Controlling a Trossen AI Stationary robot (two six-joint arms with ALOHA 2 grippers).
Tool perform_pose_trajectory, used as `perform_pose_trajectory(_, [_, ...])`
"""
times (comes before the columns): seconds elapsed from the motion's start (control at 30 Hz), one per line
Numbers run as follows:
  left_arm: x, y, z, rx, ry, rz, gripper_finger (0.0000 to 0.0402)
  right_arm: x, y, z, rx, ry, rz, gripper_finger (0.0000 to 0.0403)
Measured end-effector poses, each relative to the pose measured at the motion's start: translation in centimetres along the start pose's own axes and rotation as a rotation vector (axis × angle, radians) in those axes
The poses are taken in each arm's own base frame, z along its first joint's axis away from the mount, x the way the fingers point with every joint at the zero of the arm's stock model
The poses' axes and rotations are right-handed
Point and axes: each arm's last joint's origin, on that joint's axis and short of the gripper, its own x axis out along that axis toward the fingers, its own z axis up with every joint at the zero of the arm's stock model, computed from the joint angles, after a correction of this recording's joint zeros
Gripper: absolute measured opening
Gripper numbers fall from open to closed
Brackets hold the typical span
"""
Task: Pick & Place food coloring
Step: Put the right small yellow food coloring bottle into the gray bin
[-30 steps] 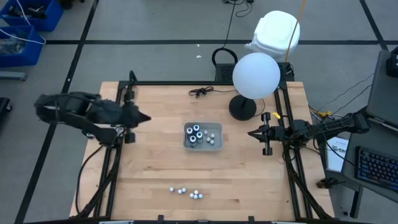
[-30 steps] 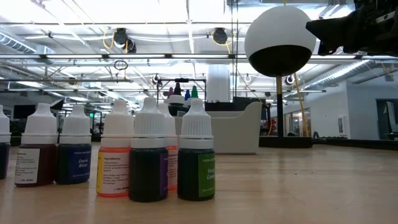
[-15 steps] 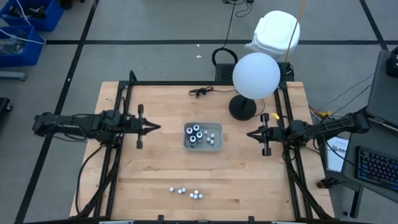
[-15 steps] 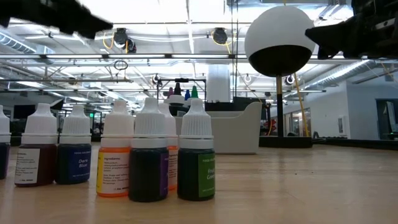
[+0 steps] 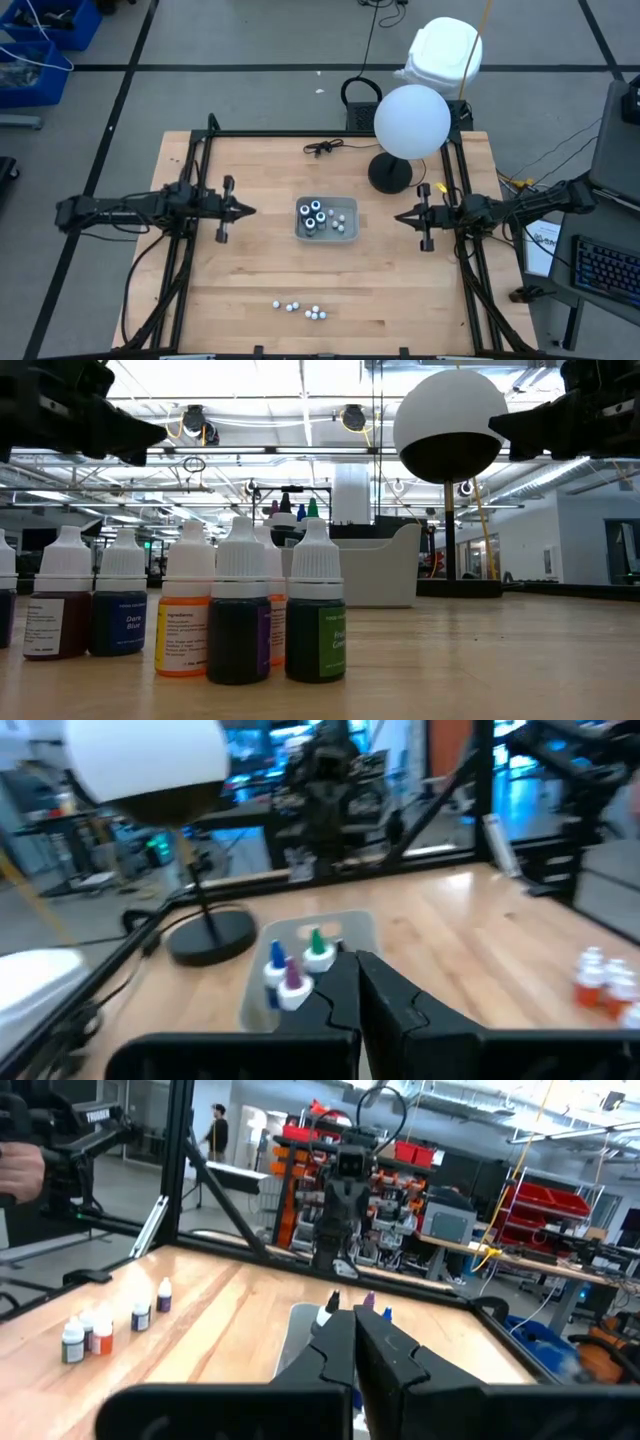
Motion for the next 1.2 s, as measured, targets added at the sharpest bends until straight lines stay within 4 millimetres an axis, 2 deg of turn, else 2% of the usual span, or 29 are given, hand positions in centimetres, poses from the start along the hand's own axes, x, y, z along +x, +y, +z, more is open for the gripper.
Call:
perform_pose_trajectory(0.13, [0.0,-0.1,-0.1,-0.018,-0.003,-0.073,0.0002,0.1,0.0,-0.1,-0.002,0.008,0.002,0.0])
perform_pose_trajectory(0.27, [0.0,-0.2,-1.1,-0.008,0.027,-0.054,0.0003,0.1,0.0,-0.1,-0.001,0.004,0.003,0.0])
perform_pose_trajectory(0.53, [0.0,-0.3,-1.2,-0.044,0.034,-0.068,0.0006,0.1,0.1,-0.1,-0.032,0.009,0.005,0.0])
perform_pose_trajectory(0.77, [0.0,0.2,-0.7,-0.058,-0.008,0.072,0.0005,0.1,-0.1,0.5,-0.002,-0.056,-0.01,0.0])
perform_pose_trajectory(0.97, [0.0,0.3,-0.4,-0.128,-0.041,0.09,0.001,0.1,-0.1,0.5,-0.069,-0.042,-0.029,0.0])
perform_pose_trajectory(1.1, [0.0,0.3,-0.3,-0.129,-0.046,0.082,0.0029,1.4,-0.2,3.2,-0.076,-0.021,-0.007,0.0])
perform_pose_trajectory(1.2, [0.0,0.2,-0.3,-0.169,-0.049,0.066,0.0035,3.5,0.6,4.5,-0.124,0.147,-0.009,0.0])
